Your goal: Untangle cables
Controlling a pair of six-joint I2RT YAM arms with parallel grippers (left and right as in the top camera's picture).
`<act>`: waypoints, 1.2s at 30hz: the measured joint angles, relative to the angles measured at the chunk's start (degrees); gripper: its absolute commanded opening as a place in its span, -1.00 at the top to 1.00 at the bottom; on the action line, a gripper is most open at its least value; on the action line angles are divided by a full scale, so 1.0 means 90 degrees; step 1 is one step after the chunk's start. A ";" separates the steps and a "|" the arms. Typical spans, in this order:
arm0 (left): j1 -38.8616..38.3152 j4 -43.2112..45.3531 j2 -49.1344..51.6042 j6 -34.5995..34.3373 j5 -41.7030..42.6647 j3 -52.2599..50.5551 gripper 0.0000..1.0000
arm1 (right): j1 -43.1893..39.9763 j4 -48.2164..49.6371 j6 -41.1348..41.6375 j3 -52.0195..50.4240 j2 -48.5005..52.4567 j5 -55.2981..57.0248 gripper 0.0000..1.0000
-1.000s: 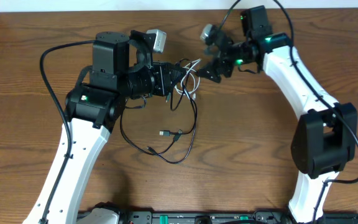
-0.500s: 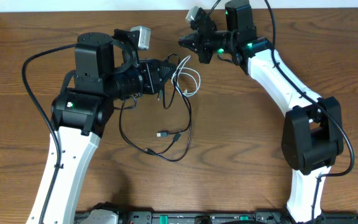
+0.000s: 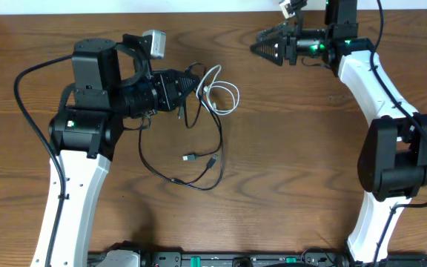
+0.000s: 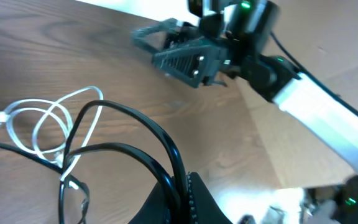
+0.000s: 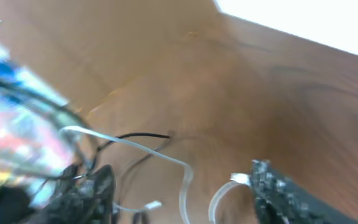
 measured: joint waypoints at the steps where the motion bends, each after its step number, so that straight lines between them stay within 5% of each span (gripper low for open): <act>1: 0.0000 0.0000 0.0000 0.0005 0.0148 0.0000 0.85 | 0.0068 -0.0002 -0.0216 0.0000 0.0007 -0.0279 -0.39; 13: 0.0000 0.0000 0.0000 0.0000 0.1069 0.0000 0.85 | 0.0869 -0.0015 -0.1579 0.0000 0.0602 -0.1440 -0.19; 16: 0.0000 0.0000 0.0000 -0.0005 0.1095 0.0000 0.85 | 0.0998 0.0029 -0.1637 -0.0002 0.0678 -0.1469 0.13; 19: 0.0000 0.0000 0.0000 -0.0007 0.1107 0.0000 0.85 | 0.1090 0.0112 -0.1693 0.0000 0.0678 -0.1496 0.98; 23: 0.0000 0.0000 0.0000 -0.0007 0.1078 0.0000 0.85 | 0.1149 0.0168 -0.1460 0.0000 0.0678 -0.1377 0.98; 29: 0.0000 0.0000 0.0000 -0.0007 0.0114 0.0000 0.85 | 0.0784 -0.0925 0.0503 0.0019 0.0678 0.1183 0.97; 36: -0.0005 -0.0381 0.0005 -0.0007 -0.2356 0.0000 0.85 | 0.0102 -0.3211 0.0784 -0.0017 0.0039 0.3776 0.97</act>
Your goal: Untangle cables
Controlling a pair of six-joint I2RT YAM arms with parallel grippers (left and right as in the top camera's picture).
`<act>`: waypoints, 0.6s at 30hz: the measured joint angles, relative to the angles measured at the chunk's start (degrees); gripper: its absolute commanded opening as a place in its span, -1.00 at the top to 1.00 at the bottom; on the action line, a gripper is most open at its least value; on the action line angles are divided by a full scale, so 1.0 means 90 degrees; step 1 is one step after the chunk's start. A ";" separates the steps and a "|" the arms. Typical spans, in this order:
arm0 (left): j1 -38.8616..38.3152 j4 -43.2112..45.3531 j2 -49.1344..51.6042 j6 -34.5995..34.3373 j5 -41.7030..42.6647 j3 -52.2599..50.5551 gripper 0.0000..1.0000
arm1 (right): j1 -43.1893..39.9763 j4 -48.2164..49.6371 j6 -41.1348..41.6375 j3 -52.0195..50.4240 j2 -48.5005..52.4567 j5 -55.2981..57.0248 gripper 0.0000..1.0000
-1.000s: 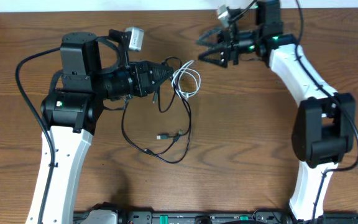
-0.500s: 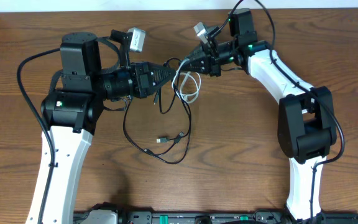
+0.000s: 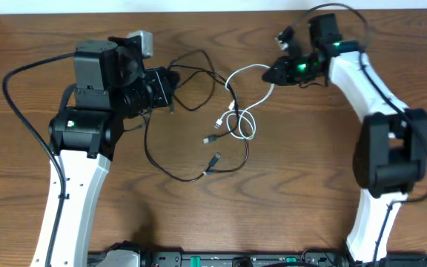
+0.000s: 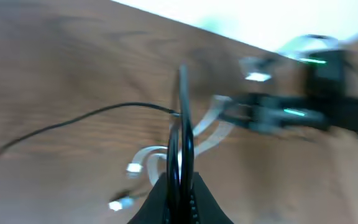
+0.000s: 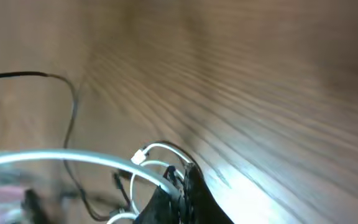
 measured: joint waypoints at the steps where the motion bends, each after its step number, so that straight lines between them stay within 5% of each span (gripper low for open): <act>1: 0.0002 -0.0100 0.0007 0.0000 -0.0464 0.0000 0.85 | -0.0022 -0.0070 -0.0039 0.0000 -0.0243 0.0192 0.97; 7: 0.0000 -0.0379 0.0109 0.0000 -0.2523 0.0000 0.84 | -0.0146 -0.0403 -0.0325 0.0010 -0.2708 0.0765 0.98; 18: 0.0000 -0.0437 0.0580 0.0002 -0.3427 0.0000 0.85 | -0.0738 -0.0716 -0.0299 0.0027 -0.4796 0.0714 0.98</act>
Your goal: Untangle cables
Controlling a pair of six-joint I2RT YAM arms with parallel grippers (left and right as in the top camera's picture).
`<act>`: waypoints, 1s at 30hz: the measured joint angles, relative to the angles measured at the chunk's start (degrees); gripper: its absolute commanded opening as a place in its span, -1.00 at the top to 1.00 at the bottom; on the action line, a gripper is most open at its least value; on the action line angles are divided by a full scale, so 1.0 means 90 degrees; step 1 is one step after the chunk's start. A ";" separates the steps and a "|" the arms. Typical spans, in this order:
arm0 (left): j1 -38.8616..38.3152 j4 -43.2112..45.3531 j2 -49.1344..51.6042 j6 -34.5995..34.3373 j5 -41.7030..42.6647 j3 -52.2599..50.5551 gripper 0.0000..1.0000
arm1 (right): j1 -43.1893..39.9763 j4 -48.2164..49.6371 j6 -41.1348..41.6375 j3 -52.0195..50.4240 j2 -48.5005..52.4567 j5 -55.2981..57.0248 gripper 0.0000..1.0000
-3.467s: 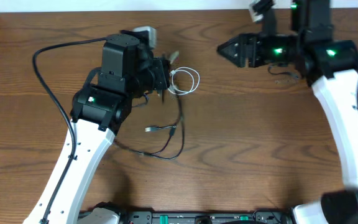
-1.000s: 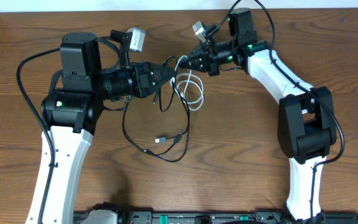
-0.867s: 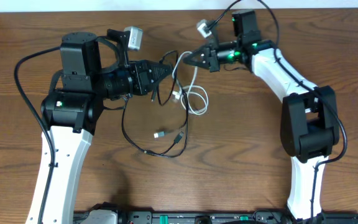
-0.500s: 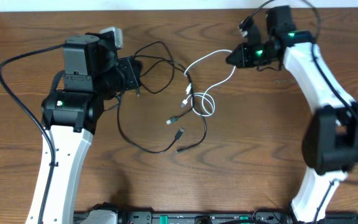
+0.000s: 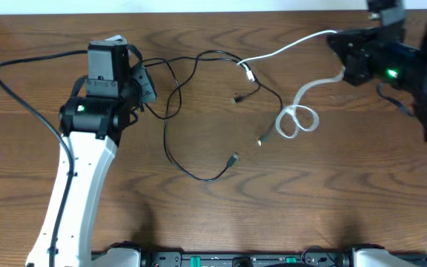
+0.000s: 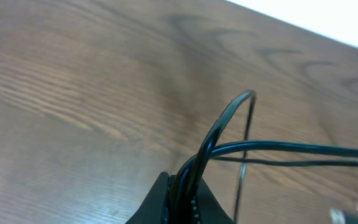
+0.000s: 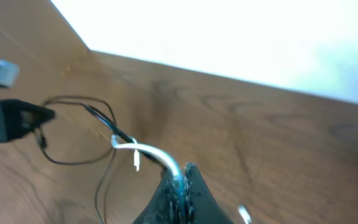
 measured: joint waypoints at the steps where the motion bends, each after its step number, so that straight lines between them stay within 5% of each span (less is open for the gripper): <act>1: 0.0000 -0.0053 0.0112 0.0000 -0.0117 0.0000 0.84 | -0.0097 0.0024 0.0061 0.0000 -0.0206 -0.0046 0.98; 14: 0.0000 -0.0306 0.0736 0.0124 -0.0049 0.0000 0.84 | -0.0663 0.0000 0.0408 0.0002 -0.0780 -0.0199 0.96; 20: 0.0000 -0.0209 0.0736 0.0838 0.1141 0.0000 0.85 | -0.0627 -0.0457 0.0160 0.0000 0.0121 -0.0782 0.15; 30: 0.0002 -0.0158 -0.0019 0.0809 0.1532 0.0012 0.71 | 0.0597 -0.2098 -0.0806 0.0007 0.1467 -0.0835 -0.07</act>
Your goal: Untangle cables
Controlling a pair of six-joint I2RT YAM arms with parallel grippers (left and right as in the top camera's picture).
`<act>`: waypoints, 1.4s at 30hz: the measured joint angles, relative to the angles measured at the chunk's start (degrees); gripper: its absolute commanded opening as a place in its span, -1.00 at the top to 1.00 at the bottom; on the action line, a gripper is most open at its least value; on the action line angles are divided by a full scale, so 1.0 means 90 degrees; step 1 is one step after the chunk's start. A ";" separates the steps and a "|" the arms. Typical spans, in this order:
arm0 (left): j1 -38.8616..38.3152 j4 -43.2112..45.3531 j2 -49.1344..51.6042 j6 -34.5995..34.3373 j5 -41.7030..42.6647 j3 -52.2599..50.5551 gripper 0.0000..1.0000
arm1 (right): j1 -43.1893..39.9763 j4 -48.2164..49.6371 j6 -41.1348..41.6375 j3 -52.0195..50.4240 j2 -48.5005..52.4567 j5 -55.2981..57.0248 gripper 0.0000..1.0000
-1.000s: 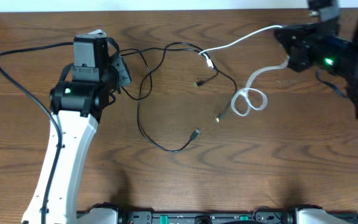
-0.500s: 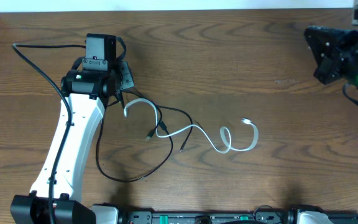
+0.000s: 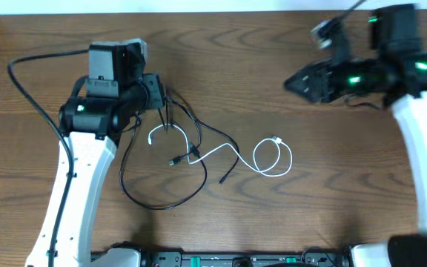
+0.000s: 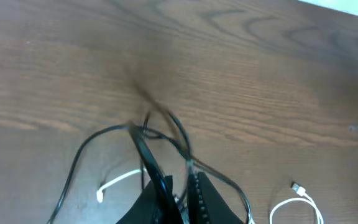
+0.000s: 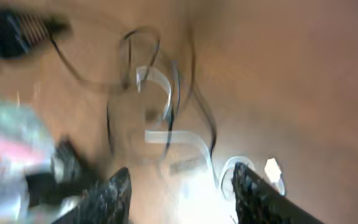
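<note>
The black cable runs from my left gripper down into a wide loop on the wooden table. Across it lies the white cable, flat on the table, ending in a small coil at the right. In the left wrist view the left gripper has its jaws a little apart. The black cable passes between them against the left finger, not pinched. The white cable shows below. My right gripper hangs open and empty over the table's right half; its wrist view is blurred, right gripper wide apart.
The table's back edge meets a white surface along the top of the overhead view. The left arm's own supply cable arcs over the far left of the table.
My right gripper let go of the white cable, which now lies on the table across the black one. The left gripper's jaws have parted slightly, and the black cable has slumped into a closer heap.
At first the left gripper held the black cable in a small tangle while the right gripper was open at the back. Then the right gripper was shut on the white cable. The cables were then stretched wide apart. Now the white cable lies dropped.
</note>
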 measured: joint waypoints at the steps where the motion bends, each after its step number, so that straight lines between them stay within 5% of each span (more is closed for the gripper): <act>1: 0.0007 -0.0138 -0.0041 -0.0114 -0.0073 0.0007 0.70 | 0.0180 -0.0199 -0.0153 -0.0002 0.0206 0.0080 -0.22; 13: 0.0158 -0.0469 -0.0012 -0.0318 -0.0194 0.0007 0.49 | 0.2021 -0.1064 -0.3529 0.0002 0.2844 0.0325 -0.44; 22: 0.0160 -0.0595 -0.0007 -0.0318 -0.0194 0.0007 0.48 | 0.2378 -0.0032 -0.4522 0.0002 0.3764 0.0138 -0.48; 26: 0.0160 -0.0619 -0.0007 -0.0318 -0.0194 0.0007 0.47 | 0.2715 0.0374 -0.4775 0.0005 0.4167 0.0012 -0.16; 28: 0.0158 -0.0622 -0.0007 -0.0318 -0.0194 0.0007 0.47 | 0.2854 0.0423 -0.4867 0.0005 0.4313 -0.0017 0.73; 29: 0.0158 -0.0622 -0.0007 -0.0318 -0.0194 0.0007 0.47 | 0.2878 0.0423 -0.4852 0.0005 0.4337 -0.0019 0.98; 36: 0.0160 -0.0619 -0.0007 -0.0318 -0.0194 0.0007 0.45 | 0.2633 -0.0024 -0.3932 0.0199 0.4396 -0.0024 0.98; 42: 0.0160 -0.0622 -0.0007 -0.0318 -0.0197 0.0007 0.38 | 0.1542 -0.0544 -0.2280 0.1571 0.3429 0.0080 0.98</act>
